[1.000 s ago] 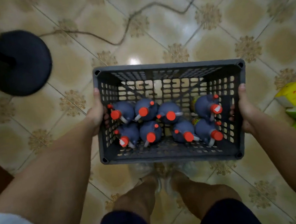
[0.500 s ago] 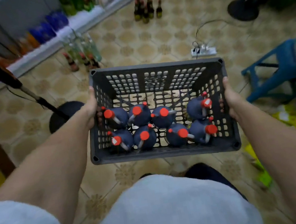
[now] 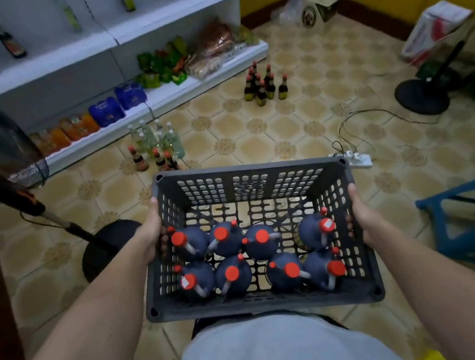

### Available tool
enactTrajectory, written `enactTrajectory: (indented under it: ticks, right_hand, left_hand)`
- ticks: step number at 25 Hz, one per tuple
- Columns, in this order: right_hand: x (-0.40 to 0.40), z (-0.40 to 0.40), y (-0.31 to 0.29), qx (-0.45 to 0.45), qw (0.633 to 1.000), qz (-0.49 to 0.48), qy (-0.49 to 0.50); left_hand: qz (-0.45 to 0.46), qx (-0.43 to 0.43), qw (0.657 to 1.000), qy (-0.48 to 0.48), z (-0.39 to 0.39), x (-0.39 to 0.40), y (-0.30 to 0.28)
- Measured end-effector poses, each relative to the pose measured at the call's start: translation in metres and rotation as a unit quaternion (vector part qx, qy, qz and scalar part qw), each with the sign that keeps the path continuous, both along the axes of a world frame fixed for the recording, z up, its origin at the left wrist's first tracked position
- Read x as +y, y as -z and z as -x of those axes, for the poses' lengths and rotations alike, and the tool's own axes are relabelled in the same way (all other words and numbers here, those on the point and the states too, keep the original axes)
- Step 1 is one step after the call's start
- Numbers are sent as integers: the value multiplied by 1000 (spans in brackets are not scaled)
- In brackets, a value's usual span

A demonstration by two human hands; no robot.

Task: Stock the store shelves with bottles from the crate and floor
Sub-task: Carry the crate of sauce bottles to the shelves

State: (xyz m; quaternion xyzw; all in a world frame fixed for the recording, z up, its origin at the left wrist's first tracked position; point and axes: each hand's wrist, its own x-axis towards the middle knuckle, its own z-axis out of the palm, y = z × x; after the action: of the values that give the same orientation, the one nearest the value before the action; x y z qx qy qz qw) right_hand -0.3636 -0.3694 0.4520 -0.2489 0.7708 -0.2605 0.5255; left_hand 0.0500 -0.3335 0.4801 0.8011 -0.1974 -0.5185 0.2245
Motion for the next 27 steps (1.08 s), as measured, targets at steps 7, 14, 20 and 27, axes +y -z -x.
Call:
enactTrajectory:
  ticks: [7, 14, 20, 27]
  right_hand:
    - [-152, -1, 10, 23, 999, -37, -17]
    - [-282, -25, 6, 15, 999, -15, 36]
    - [-401, -20, 8, 25, 997, -7, 78]
    - [-595, -2, 26, -11, 999, -52, 7]
  left_hand:
    - [-12, 30, 999, -1, -3, -126, 26]
    - [-8, 38, 999, 22, -25, -293, 21]
    - [5, 50, 998, 41, -19, -441, 8]
    - [0, 45, 999, -11, -1, -575, 19]
